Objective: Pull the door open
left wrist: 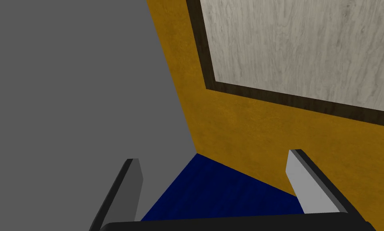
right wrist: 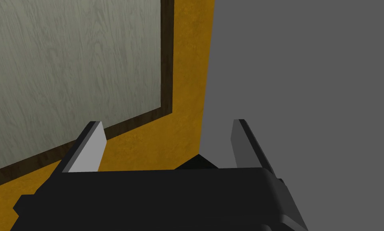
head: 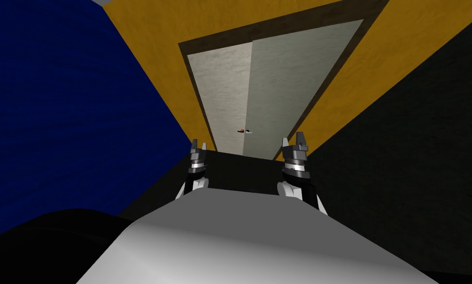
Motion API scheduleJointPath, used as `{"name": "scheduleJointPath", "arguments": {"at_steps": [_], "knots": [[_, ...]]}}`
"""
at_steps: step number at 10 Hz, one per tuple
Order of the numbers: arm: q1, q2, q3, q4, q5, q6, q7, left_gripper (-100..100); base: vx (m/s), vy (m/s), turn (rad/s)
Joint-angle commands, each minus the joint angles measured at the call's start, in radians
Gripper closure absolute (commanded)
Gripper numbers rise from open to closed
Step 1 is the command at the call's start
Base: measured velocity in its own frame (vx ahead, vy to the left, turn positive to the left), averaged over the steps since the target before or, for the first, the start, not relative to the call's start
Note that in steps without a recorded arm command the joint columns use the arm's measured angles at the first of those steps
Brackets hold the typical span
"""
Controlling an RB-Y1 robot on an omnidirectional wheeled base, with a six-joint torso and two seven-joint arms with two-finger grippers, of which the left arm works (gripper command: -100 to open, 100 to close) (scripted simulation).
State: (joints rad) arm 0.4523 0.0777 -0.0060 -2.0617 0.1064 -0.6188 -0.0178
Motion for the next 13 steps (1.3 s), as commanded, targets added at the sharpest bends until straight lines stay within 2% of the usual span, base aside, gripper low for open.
{"name": "scheduleJointPath", "arguments": {"at_steps": [1, 13], "knots": [[-0.011, 0.006, 0.001, 0.04, -0.001, -0.007, 0.007, -100, 0.137, -0.049, -0.063], [-0.077, 0.049, 0.015, 0.298, -0.005, -0.05, 0.054, -100, 0.104, -0.041, -0.048]]}}
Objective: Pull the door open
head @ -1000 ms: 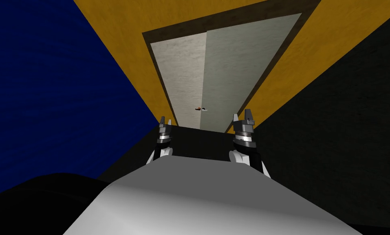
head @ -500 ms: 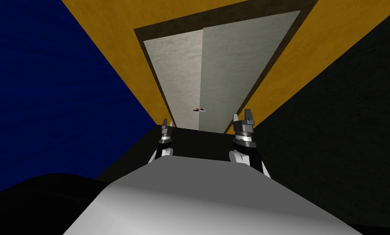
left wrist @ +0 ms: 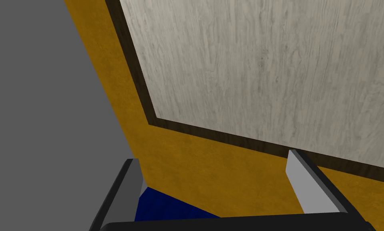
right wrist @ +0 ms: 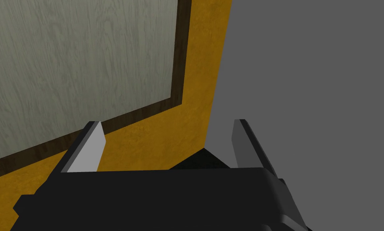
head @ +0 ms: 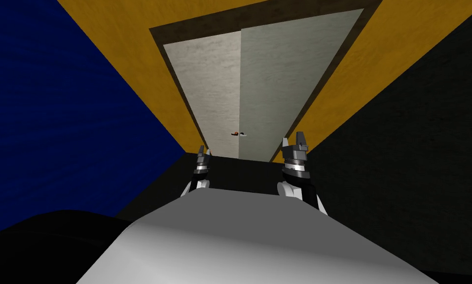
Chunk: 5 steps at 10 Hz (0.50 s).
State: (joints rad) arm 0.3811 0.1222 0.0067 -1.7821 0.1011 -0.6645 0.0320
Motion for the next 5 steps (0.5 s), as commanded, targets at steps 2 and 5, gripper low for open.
{"name": "scheduleJointPath", "arguments": {"at_steps": [2, 5], "knots": [[-0.018, 0.011, 0.005, 0.065, 0.0, -0.012, 0.013, -100, 0.113, -0.062, -0.055], [-0.037, 0.022, 0.009, 0.136, -0.001, -0.024, 0.026, -100, 0.103, -0.04, -0.054]]}}
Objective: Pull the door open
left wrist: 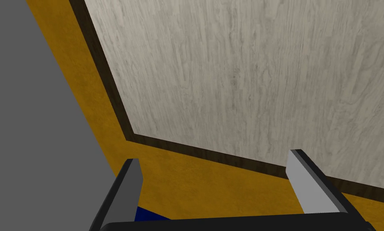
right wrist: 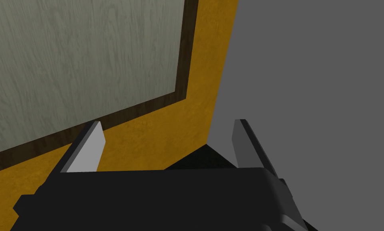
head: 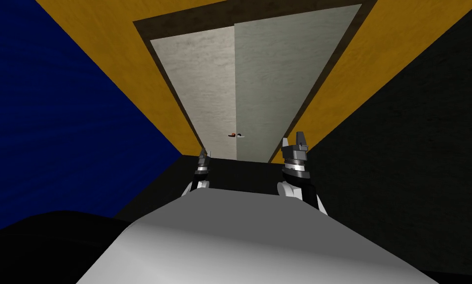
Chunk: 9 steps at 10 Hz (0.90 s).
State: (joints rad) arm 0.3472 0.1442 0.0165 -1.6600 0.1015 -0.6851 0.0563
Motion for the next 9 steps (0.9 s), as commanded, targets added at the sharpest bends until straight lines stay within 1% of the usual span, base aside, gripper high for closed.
{"name": "scheduleJointPath", "arguments": {"at_steps": [1, 9], "knots": [[-0.009, 0.004, 0.001, 0.038, -0.001, -0.007, 0.006, -100, 0.121, -0.043, -0.053], [-0.058, 0.032, 0.011, 0.231, -0.004, -0.039, 0.042, -100, 0.106, -0.038, -0.054]]}}
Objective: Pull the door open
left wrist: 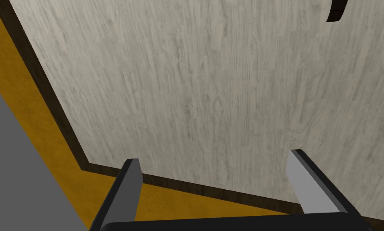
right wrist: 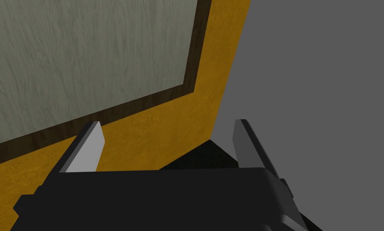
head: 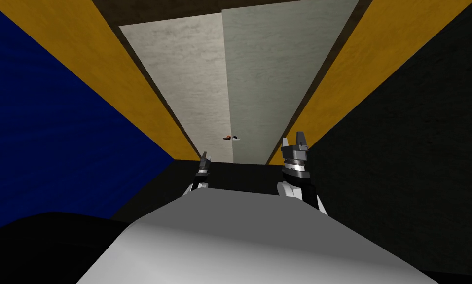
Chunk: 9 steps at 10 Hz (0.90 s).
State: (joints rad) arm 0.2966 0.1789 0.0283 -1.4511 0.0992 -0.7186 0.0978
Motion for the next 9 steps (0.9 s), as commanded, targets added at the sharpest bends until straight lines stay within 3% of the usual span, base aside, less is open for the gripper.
{"name": "scheduleJointPath", "arguments": {"at_steps": [1, 8, 9], "knots": [[-0.014, 0.001, 0.001, 0.045, -0.002, -0.009, 0.005, -100, 0.107, -0.042, -0.042], [-0.055, 0.024, 0.009, 0.205, -0.004, -0.036, 0.034, -100, 0.107, -0.032, -0.053], [-0.066, 0.03, 0.012, 0.249, -0.005, -0.043, 0.042, -100, 0.154, -0.038, -0.093]]}}
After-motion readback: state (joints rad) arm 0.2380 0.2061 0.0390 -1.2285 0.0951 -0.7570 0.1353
